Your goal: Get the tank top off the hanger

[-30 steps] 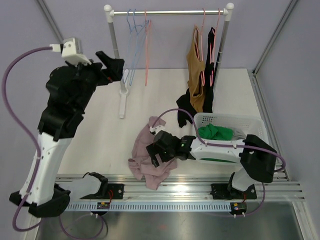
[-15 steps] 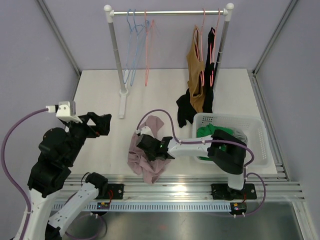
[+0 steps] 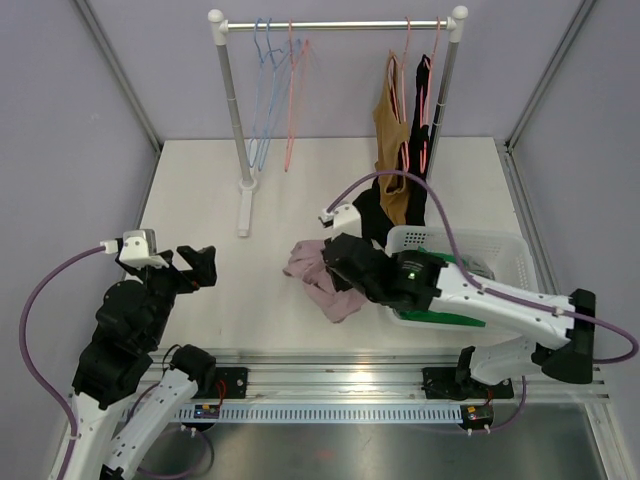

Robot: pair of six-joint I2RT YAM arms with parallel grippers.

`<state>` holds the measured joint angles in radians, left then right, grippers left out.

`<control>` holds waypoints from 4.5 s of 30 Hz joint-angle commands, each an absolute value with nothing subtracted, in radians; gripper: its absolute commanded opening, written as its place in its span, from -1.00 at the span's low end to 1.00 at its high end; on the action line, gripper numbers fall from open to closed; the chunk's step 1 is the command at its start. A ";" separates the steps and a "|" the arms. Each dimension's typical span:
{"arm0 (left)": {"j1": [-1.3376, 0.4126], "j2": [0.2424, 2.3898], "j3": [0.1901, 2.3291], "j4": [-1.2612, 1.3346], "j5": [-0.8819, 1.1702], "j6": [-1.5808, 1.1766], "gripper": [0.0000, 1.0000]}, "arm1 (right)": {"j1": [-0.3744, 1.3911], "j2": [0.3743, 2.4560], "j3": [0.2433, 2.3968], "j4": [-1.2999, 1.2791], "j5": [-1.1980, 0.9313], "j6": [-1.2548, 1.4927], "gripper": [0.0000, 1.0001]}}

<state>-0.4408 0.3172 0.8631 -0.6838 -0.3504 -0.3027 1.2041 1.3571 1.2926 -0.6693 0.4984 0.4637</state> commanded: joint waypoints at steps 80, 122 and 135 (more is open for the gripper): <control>-0.925 1.959 2.333 -0.365 -0.463 -0.252 0.98 | 0.379 0.499 1.164 -1.006 -0.078 0.411 0.99; -0.765 2.215 2.579 -0.086 -0.393 -0.114 -1.00 | 0.377 0.325 1.154 -1.098 -0.276 0.463 0.76; -0.761 1.988 2.485 -0.139 -0.434 -0.041 -1.00 | 0.379 0.339 1.175 -1.108 -0.276 0.463 0.75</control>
